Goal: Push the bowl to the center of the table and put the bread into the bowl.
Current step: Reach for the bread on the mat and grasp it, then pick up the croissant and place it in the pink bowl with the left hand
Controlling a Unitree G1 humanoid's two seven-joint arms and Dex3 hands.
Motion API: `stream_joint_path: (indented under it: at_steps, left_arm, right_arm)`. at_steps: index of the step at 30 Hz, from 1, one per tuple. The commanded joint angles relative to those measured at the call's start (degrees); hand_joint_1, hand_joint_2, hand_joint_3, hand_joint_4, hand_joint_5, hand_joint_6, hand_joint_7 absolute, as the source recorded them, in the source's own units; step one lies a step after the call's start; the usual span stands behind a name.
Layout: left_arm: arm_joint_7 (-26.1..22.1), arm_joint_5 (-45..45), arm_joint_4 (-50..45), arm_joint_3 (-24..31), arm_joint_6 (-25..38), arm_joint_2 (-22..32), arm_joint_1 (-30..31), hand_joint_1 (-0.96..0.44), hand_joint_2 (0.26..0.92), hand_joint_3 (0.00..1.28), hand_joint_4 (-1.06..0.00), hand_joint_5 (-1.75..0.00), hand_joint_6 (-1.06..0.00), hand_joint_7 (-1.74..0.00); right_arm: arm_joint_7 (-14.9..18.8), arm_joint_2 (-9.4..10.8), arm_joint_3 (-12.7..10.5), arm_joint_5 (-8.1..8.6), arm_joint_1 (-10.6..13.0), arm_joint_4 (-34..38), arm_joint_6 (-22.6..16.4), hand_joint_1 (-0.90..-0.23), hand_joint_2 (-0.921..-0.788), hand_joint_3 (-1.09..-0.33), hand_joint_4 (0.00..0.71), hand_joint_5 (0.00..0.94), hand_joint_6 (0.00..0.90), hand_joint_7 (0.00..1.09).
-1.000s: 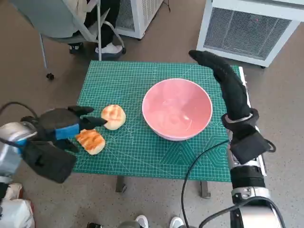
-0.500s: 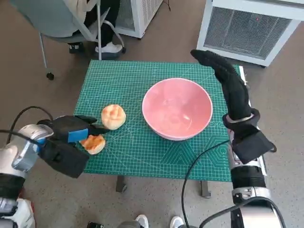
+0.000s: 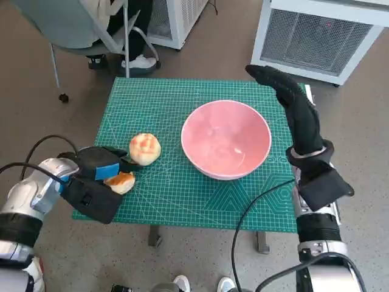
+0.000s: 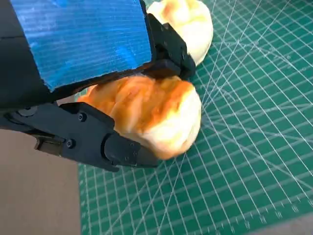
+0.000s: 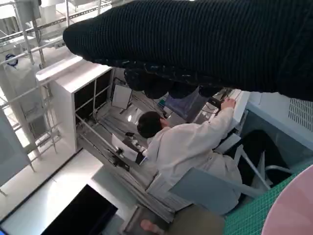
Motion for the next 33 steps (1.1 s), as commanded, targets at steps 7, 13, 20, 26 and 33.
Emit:
stream_joint_path:
  at_steps: [7, 13, 20, 26, 33]
  left_arm:
    - [5.13, -0.42, 1.87, 0.23, -3.45, 1.14, 0.55, 0.00, 0.916, 0.06, -0.58, -1.31, -0.78, -0.95]
    - [-1.78, -8.45, -4.63, 4.45, -1.97, 2.67, 1.78, 0.00, 0.917, 0.07, -0.54, -1.42, -0.82, -0.85]
    - [-10.77, -19.46, -15.94, 10.01, 2.45, 3.97, 3.08, 0.00, 0.918, 0.07, -0.54, -1.47, -0.82, -0.80]
    - [-17.10, -31.61, -27.41, 15.35, 7.59, 3.05, 1.02, 0.00, 0.920, 0.06, -0.57, -1.37, -0.78, -0.91]
    - [-15.09, -33.54, -29.20, 16.61, 6.84, -1.81, -4.74, 0.00, 0.920, 0.07, -0.58, -1.30, -0.74, -1.03]
  right_arm:
    - [1.07, -0.71, -0.06, 0.37, 1.58, -0.05, 0.81, -0.708, -0.921, -0.783, 0.275, 0.021, -0.001, 0.58]
    - [1.26, -0.84, -0.10, 0.46, 1.65, 0.05, 0.79, -0.708, -0.921, -0.784, 0.275, 0.021, -0.001, 0.58]
    - [1.83, -1.11, -0.36, 0.95, 1.54, 0.43, 0.81, -0.709, -0.921, -0.785, 0.274, 0.021, -0.001, 0.58]
    - [2.38, -1.33, -0.53, 1.58, 1.42, 0.60, 1.03, -0.707, -0.921, -0.783, 0.274, 0.021, -0.001, 0.58]
    - [2.86, -1.53, -0.59, 2.15, 1.13, 0.84, 1.28, -0.704, -0.921, -0.782, 0.276, 0.022, -0.001, 0.58]
